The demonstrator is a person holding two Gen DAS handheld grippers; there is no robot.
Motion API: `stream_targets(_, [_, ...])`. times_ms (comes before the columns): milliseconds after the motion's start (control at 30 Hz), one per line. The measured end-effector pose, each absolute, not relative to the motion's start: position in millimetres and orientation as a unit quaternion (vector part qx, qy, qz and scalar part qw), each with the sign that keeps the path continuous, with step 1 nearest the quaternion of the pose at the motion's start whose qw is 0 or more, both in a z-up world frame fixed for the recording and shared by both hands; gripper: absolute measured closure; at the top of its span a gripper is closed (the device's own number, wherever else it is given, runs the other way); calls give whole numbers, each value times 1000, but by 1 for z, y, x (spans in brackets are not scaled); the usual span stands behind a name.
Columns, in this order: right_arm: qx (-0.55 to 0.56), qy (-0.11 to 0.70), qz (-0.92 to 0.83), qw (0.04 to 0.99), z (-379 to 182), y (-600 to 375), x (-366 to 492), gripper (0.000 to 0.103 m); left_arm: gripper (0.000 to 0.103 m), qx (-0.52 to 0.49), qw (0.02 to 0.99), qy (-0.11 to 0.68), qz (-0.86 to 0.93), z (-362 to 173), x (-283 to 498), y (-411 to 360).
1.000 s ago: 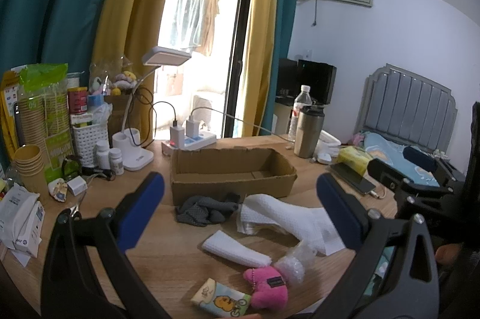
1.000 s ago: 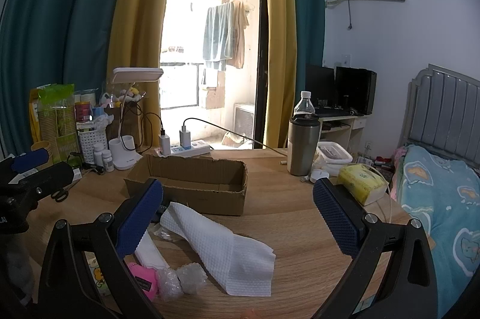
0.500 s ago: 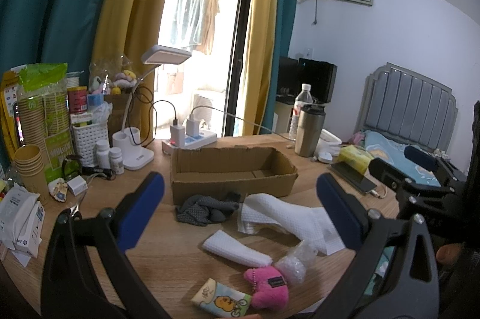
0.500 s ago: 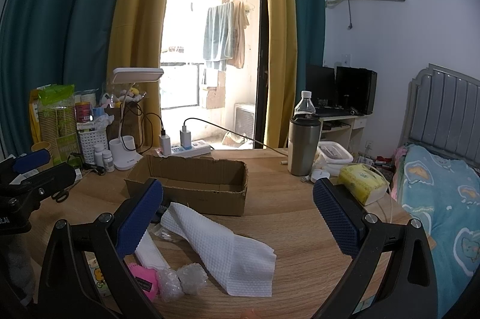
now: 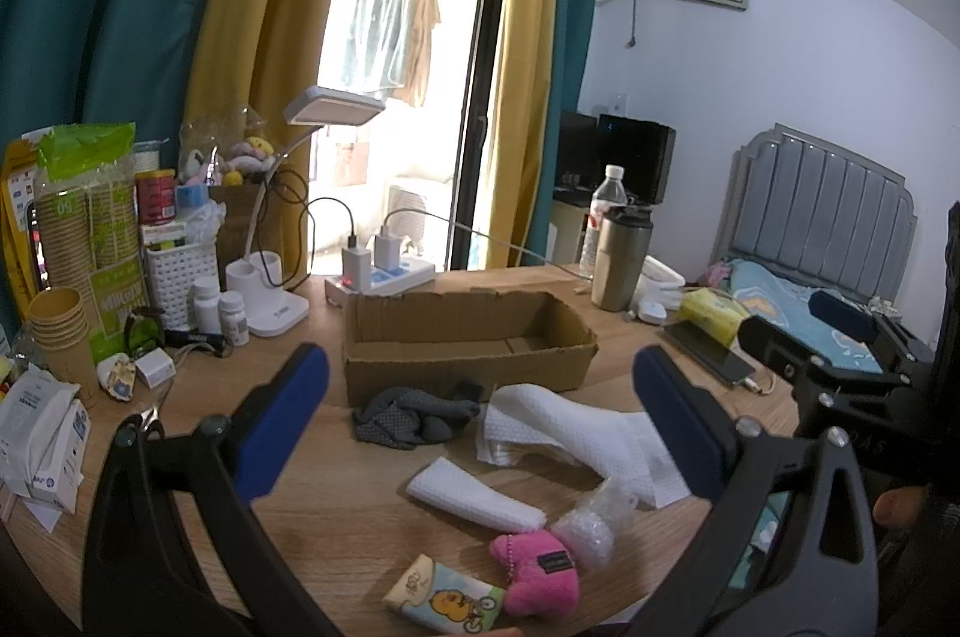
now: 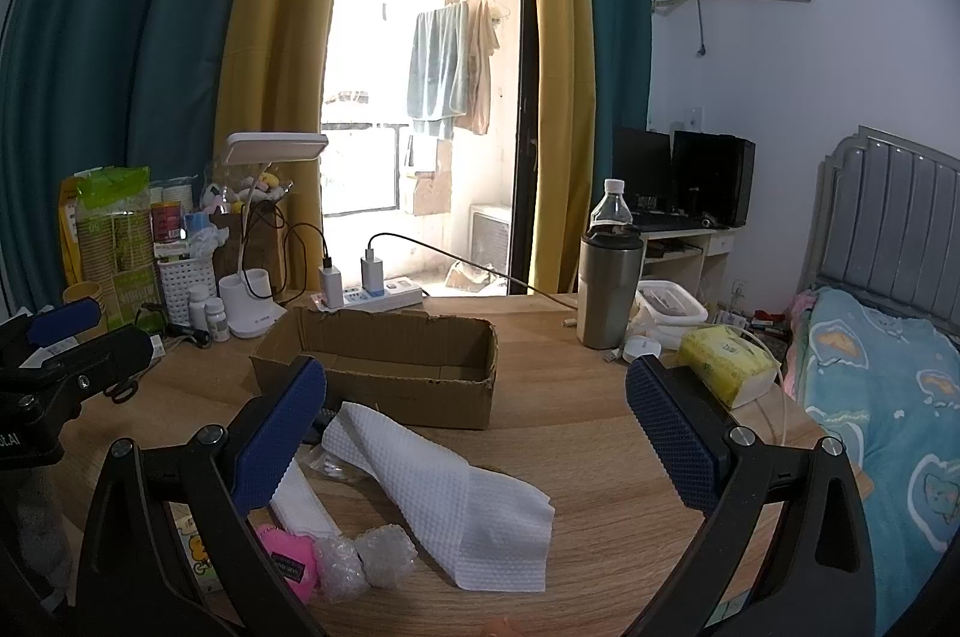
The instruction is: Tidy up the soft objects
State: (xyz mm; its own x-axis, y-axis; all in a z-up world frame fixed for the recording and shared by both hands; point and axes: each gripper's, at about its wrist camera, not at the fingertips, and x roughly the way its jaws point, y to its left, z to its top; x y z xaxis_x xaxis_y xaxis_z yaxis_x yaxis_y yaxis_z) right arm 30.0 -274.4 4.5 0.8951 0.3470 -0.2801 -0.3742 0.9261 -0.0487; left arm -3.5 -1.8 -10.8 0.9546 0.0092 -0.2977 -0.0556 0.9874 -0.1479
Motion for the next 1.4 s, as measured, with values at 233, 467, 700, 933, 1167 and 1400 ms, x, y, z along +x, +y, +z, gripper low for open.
stream_targets(233, [-51,136,184,972,5,-273,29,1,1,-78,985,152,17,-17,-5,0])
stream_targets(467, [-47,145,173,973,-1,-276,35,1,1,-80,981,177,20,-29,-1,7])
stream_targets(700, [-56,166,169,970,-17,-278,46,1,1,-82,972,219,21,-50,7,9])
stream_targets(933, [-64,200,174,962,-38,-275,55,1,1,-94,957,273,29,-82,15,18])
stream_targets(1167, [-84,235,188,950,-64,-266,57,1,1,-104,940,322,33,-111,18,23])
stream_targets(1400, [-82,251,186,947,-72,-265,63,1,1,-88,924,371,23,-135,18,17])
